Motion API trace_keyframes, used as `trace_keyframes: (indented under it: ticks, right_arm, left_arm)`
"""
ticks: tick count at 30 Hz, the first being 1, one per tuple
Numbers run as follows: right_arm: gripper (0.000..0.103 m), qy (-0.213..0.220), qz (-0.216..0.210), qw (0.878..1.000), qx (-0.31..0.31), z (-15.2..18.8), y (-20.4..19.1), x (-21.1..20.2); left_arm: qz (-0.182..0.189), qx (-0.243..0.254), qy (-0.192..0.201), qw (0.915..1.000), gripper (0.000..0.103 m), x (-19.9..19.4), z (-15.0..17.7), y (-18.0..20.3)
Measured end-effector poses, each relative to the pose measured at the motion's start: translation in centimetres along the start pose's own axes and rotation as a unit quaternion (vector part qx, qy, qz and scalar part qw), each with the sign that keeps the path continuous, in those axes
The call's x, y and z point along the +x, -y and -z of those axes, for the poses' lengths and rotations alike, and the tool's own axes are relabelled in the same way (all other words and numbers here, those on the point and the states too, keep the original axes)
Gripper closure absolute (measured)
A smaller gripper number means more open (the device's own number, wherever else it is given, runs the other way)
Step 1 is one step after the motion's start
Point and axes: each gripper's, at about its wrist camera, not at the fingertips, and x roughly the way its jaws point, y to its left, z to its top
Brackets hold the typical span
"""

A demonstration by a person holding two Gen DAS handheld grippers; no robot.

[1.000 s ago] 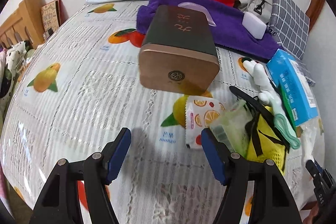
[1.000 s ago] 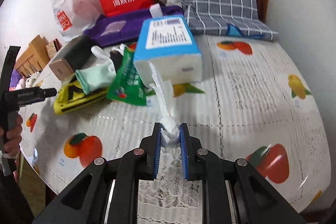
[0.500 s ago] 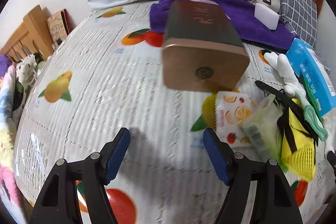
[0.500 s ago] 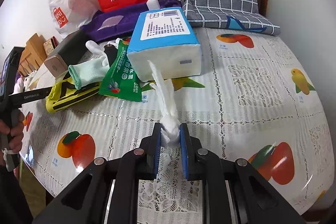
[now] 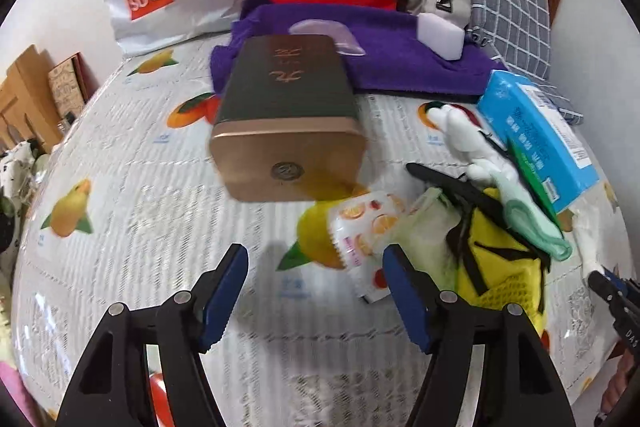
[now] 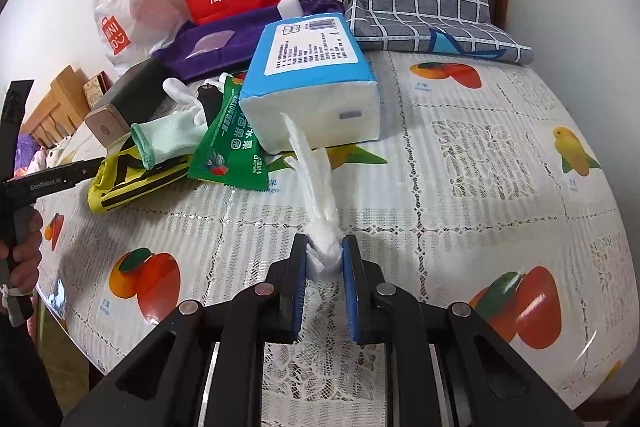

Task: Organize soft objects
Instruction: 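Grasp the orange-print snack packet with the left tool while the right tool holds the glove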

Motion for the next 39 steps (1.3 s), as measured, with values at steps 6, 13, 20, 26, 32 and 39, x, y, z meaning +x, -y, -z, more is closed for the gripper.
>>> trace_keyframes:
  ticks: [6,13,20,26,32,39]
  right_arm:
    - [0.086,0.001,0.0,1.0,-0.003,0.0,-0.1,0.3]
    - [0.086,0.002,-0.007,1.0,0.003,-0.1,0.2,0.4]
    - [0.086,0.003,-0.008,1.0,0.004,-0.1,0.2,0.4]
    - [0.086,0.005,-0.008,1.0,-0.002,0.0,-0.2,0.3]
    - [0.086,0.003,-0.012,1.0,-0.006,0.2,-0.6,0.1]
    - [0.086,0.001,-0.013,1.0,-0.009,0.4,-0.8,0.0]
  left_arm:
    - [-0.006,0.027,-0.004,0.9996,0.037,2.3,-0.7,1.5]
    - [-0.004,0.082,0.009,0.9966,0.077,2.0,-0.4,3.9]
    - [0.024,0.039,-0.002,0.9989,0.096,1.2,-0.3,1.8]
    - [0.02,0.016,-0.01,0.9996,0.096,-0.4,1.5,-0.8]
    - [0.029,-0.029,-0.013,0.9991,0.067,-1.6,2.3,-3.1]
    - [0.009,-0.016,-0.01,0.9998,0.03,-0.3,2.3,-0.7]
